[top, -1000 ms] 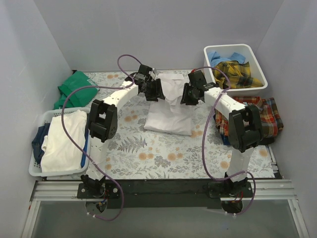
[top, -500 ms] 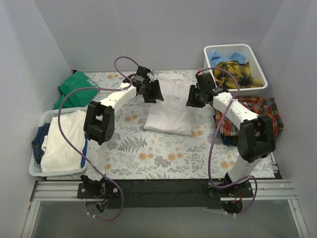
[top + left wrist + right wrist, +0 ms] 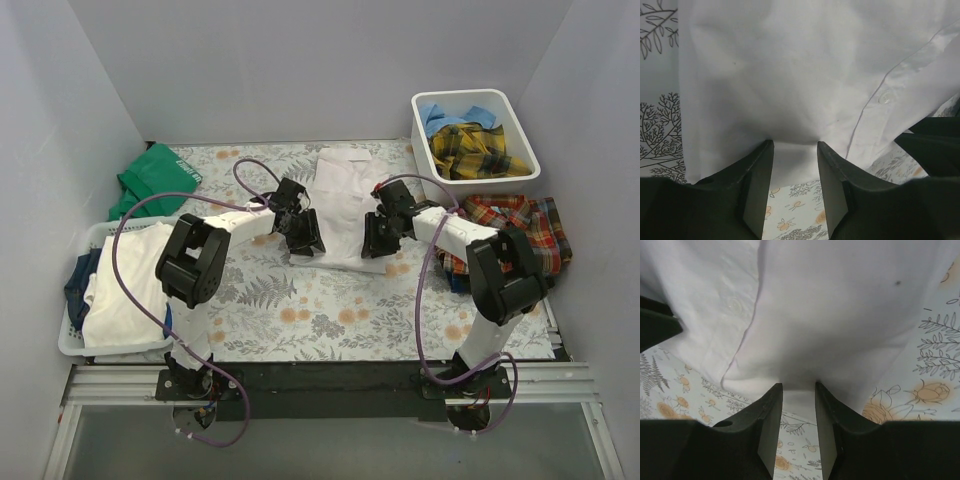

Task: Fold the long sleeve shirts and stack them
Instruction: Fold the shirt

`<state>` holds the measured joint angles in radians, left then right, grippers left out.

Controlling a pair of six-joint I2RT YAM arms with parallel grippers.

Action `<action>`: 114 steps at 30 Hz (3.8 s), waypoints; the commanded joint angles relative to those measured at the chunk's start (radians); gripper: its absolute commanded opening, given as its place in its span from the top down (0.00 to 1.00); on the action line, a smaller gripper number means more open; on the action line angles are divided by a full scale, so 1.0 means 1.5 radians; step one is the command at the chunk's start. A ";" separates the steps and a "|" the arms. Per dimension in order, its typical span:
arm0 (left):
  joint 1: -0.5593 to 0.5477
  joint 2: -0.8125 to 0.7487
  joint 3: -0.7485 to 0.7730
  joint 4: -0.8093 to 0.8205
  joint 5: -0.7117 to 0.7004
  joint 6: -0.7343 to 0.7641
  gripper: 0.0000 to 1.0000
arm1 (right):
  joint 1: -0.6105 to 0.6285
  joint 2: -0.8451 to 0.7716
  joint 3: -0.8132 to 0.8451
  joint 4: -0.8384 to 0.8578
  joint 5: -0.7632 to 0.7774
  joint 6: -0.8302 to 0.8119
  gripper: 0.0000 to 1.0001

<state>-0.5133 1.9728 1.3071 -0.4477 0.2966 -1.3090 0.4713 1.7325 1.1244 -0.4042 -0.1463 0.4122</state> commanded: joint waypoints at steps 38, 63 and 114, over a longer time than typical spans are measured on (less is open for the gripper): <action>0.258 -0.276 -0.106 -0.141 -0.061 0.014 0.36 | 0.271 0.289 0.435 -0.052 -0.077 0.075 0.62; 0.264 -0.141 -0.260 0.179 0.112 -0.098 0.35 | 0.124 -0.048 0.157 -0.051 0.023 0.045 0.53; 0.257 -0.273 -0.041 -0.172 -0.046 0.120 0.98 | 0.164 0.436 0.603 -0.098 -0.136 -0.067 0.59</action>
<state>-0.1356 1.6249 1.2263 -0.6979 0.2020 -1.1442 0.6792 2.3436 1.9308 -0.5476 -0.2600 0.3546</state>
